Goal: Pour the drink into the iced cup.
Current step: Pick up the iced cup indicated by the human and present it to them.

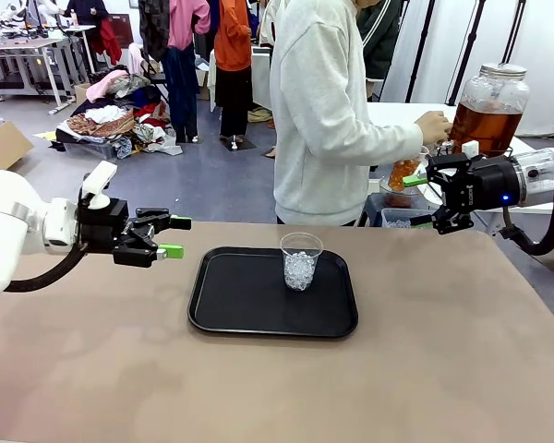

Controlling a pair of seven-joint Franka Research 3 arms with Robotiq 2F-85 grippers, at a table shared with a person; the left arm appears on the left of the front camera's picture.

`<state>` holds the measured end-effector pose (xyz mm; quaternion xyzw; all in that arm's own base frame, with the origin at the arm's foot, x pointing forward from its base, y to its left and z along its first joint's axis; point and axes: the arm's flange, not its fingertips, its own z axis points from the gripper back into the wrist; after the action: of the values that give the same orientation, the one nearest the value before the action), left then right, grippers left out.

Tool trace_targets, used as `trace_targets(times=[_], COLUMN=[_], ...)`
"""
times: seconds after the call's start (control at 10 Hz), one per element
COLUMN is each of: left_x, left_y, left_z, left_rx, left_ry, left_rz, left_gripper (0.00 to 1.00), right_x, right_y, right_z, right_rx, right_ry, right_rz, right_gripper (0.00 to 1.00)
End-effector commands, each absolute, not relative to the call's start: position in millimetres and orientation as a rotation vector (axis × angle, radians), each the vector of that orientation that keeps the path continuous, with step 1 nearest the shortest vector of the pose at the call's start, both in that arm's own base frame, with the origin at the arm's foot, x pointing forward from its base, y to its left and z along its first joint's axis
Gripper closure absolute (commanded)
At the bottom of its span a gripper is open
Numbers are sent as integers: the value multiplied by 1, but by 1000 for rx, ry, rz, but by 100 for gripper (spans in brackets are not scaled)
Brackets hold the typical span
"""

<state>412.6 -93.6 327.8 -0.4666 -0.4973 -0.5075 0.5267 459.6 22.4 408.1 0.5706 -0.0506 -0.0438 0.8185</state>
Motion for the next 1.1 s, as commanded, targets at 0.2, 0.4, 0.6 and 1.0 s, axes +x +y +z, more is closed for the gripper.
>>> trace_targets(times=[0.2,0.4,0.6,1.0], left_x=[411,411,411,411], left_y=[-94,-94,-94,-94], left_z=[329,329,329,329], left_rx=[-1111,-1111,-1111,-1111], left_ry=[-1200,-1200,-1200,-1200], left_rz=[-1217,-1217,-1217,-1217], left_gripper=[0,0,0,0], right_x=[460,460,460,460], right_y=[23,23,23,23], right_z=[410,410,410,410], right_rx=[1218,1218,1218,1218], right_ry=[-111,-111,-111,-111], right_rz=[-90,-90,-90,-90], right_gripper=[0,0,0,0])
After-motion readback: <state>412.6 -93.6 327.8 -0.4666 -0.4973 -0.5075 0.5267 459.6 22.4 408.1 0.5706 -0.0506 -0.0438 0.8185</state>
